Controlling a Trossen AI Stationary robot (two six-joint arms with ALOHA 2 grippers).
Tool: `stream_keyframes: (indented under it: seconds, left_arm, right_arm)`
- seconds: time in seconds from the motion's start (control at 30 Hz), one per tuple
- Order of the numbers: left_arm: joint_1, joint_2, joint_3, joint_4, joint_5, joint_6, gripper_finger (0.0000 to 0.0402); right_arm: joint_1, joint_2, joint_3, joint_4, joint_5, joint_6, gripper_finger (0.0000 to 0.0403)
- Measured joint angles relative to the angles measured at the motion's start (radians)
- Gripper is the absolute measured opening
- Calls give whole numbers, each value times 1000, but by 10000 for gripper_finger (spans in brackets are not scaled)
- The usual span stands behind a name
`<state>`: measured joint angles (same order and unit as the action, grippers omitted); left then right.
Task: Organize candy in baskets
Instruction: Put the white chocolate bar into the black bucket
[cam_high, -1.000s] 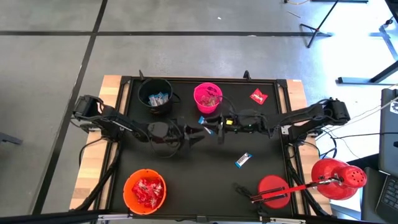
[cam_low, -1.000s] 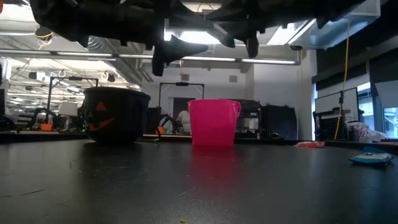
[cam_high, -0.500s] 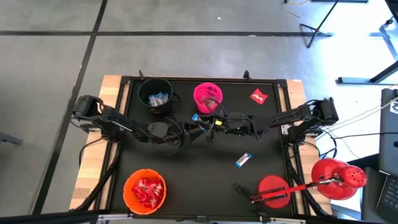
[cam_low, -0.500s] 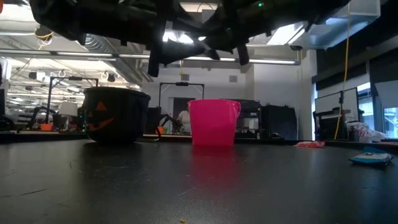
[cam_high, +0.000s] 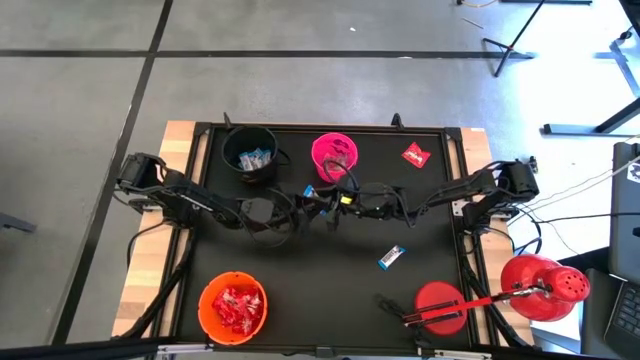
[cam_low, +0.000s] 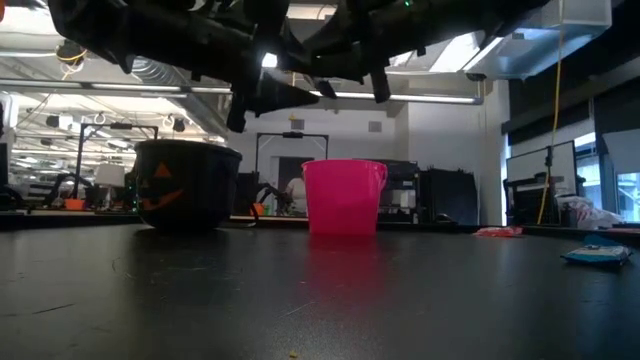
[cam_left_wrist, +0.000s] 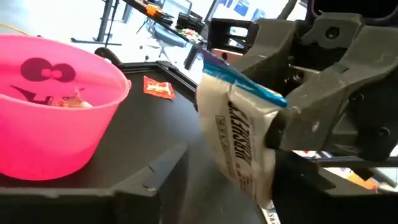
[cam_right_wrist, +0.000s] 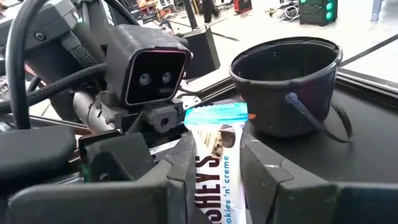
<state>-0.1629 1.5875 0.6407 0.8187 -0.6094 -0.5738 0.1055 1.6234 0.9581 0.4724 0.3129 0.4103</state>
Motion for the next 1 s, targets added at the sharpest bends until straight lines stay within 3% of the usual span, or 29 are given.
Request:
stream_keyframes:
  seconds: [0.2, 0.4, 0.7, 1.0]
  left_arm:
    - [-8, 0, 0, -26, 6, 32, 109]
    - [-23, 0, 0, -50, -2, 68, 18]
    - [-10, -53, -1, -157, 21, 88, 29]
    - [56, -380, -2, -563, -10, 121, 23]
  right_arm:
    - [-1, 0, 0, -17, -9, -1, 93]
    - [0, -1, 0, -17, -49, -30, 144]
    - [0, -137, 0, -161, -69, -52, 240]
    - [0, -269, 0, -441, -42, -41, 256]
